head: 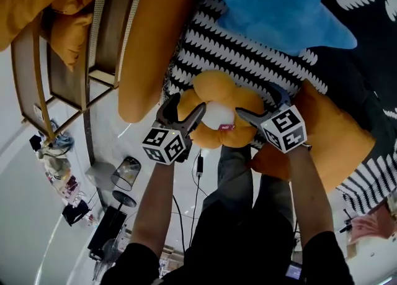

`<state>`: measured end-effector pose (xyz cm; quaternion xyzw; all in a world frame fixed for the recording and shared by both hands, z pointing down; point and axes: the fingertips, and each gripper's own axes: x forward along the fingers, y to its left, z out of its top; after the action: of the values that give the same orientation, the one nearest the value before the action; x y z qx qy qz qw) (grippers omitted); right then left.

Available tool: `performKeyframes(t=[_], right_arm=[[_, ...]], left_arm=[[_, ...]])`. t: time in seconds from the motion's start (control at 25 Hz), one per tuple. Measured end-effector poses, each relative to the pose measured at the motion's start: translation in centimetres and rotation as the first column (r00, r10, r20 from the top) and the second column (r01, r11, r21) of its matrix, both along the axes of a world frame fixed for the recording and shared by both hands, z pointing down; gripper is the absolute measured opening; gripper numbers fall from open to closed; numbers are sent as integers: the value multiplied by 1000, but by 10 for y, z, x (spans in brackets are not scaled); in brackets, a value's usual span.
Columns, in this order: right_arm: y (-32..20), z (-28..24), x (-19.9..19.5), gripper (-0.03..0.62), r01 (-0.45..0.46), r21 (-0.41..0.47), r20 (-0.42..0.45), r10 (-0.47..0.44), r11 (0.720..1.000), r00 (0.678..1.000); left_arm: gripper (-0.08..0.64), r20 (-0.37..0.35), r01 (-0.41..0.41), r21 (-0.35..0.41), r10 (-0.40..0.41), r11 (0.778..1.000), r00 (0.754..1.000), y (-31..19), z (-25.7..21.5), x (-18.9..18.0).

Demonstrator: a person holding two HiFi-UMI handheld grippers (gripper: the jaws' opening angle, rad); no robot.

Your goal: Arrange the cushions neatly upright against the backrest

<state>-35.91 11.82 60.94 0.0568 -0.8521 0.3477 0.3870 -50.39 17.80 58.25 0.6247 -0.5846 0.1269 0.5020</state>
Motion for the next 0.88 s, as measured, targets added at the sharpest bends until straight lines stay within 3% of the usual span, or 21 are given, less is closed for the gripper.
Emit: performKeyframes(t=[0.12, 0.24, 0.28, 0.32, 0.36, 0.44, 0.68, 0.88], right_arm=[[26, 22, 5, 476, 118, -41, -94, -122, 992, 988], [54, 31, 4, 474, 175, -87, -116, -184, 981, 976], [56, 31, 5, 472, 165, -83, -122, -174, 983, 977], [55, 30, 7, 411, 146, -69, -134, -155, 987, 979], [53, 29, 10, 288, 131, -52, -149, -138, 990, 979], [51, 24, 13, 246, 132, -15, -160, -133, 991, 978], [48, -25, -8, 209, 151, 104, -86, -143, 983, 986], [18, -65, -5, 192, 64, 203, -16, -62, 977, 998]], left_arm=[[388, 17, 6, -12, -6, 1000, 1000, 19, 3, -3], [388, 50, -26, -27, 27, 999, 998, 33, 11, -3], [388, 50, -24, -29, 26, 999, 998, 36, 13, -1], [388, 47, -17, -30, 19, 999, 999, 38, 14, 2], [388, 45, -11, -30, 12, 999, 999, 40, 14, 5], [388, 53, -15, -29, 16, 999, 998, 43, 14, 9], [388, 90, -66, -10, 67, 998, 994, 40, 1, 4], [388, 138, -95, 55, 87, 994, 987, 5, -28, 11]])
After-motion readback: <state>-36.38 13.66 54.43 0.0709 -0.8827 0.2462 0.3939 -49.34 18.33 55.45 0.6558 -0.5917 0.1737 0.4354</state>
